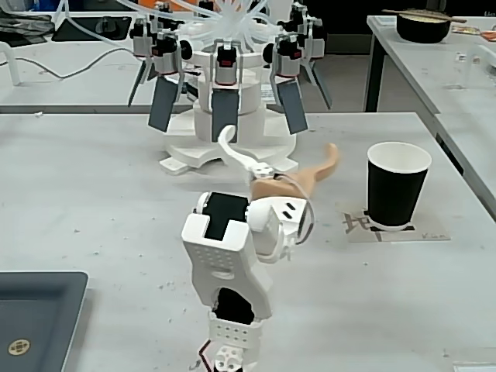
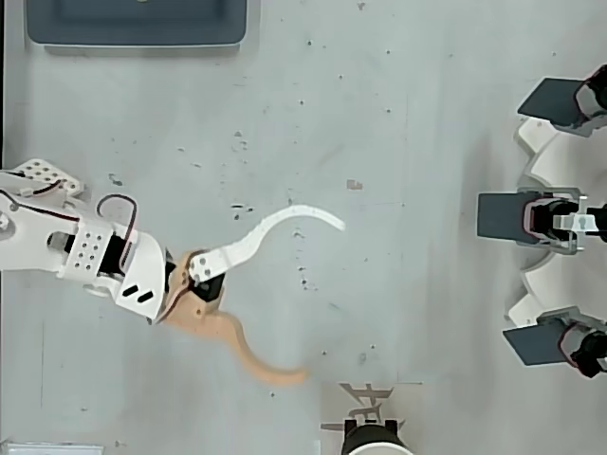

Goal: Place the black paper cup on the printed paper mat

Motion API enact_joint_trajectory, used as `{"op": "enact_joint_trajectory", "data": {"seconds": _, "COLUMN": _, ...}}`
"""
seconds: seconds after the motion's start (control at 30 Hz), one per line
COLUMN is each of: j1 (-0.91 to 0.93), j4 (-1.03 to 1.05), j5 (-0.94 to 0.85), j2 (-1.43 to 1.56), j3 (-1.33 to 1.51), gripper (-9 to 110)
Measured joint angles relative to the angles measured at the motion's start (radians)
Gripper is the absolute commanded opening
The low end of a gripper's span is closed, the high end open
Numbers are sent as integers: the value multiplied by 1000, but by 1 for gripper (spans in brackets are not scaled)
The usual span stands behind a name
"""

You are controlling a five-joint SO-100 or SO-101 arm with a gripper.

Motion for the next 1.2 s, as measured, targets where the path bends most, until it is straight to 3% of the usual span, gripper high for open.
{"op": "enact_joint_trajectory", "data": {"seconds": 0.4, "j1": -219, "j4": 0, "j5": 0, "j2": -11, "j3": -3, "gripper": 37}}
{"op": "enact_joint_trajectory", "data": {"seconds": 1.2, "j1": -339, "j4": 132, "j5": -146, "j2": -565, "j3": -641, "gripper": 30}}
